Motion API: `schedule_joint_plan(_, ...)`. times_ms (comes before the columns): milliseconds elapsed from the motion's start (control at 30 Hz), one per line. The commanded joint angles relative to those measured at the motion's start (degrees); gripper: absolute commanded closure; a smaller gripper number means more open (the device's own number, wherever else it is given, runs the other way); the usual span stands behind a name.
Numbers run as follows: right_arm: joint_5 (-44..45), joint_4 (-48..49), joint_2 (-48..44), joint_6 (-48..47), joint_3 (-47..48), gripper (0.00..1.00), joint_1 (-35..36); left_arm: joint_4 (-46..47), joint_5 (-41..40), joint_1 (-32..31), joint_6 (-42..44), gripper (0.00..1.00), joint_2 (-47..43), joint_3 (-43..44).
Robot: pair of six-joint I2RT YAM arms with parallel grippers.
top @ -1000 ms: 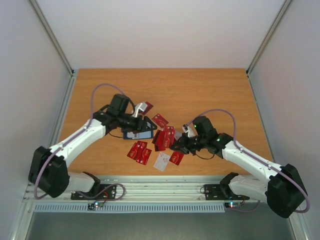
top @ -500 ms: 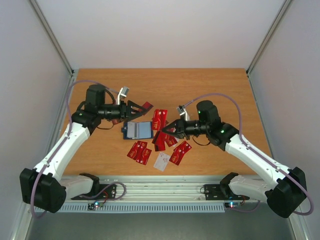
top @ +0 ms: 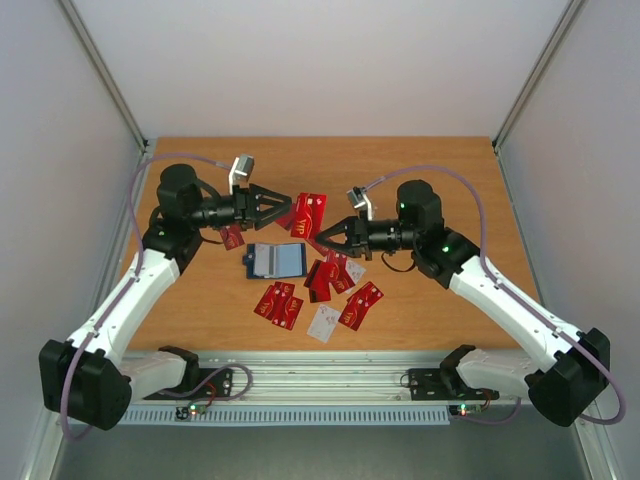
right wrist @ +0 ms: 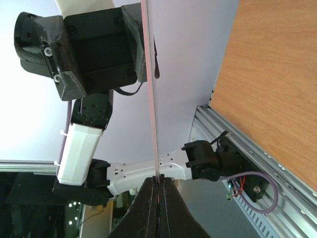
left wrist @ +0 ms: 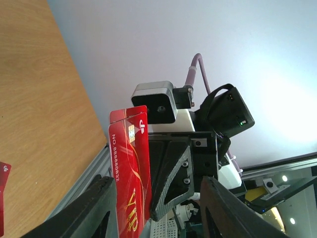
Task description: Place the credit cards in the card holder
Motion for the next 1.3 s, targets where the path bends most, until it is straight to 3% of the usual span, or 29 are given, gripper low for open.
schedule_joint_plan(0, -2.0, 1.6, 1.2, 0.6, 2.5, 0.99, 0.1, 1.2, 0.6, 0.3, 0.9, 0.53, -0.6, 0.7)
schedule_joint_plan(267, -3.9, 0.9, 1.5, -0.1, 2.7, 0.99, 0.1, -13.8, -6.2, 0.3, 13.8, 0.50, -0.9, 6.1)
schedule_joint_plan(733, -6.8, 3.6, 2.4, 1.3, 2.3, 0.99, 0.1, 1.7, -1.5, 0.0, 6.0, 0.49, 2.8, 5.6)
schedule_joint_plan(1100, -7.1, 4.3, 3.4, 1.5, 3.0, 0.99, 0.1, 1.4, -0.9, -1.2, 5.8, 0.49, 3.1, 5.4)
schedule_joint_plan(1267, -7.9, 4.6, 3.3, 1.7, 3.3, 0.99, 0.0, -5.9, -4.4, -1.2, 11.8, 0.49, 2.0, 6.4)
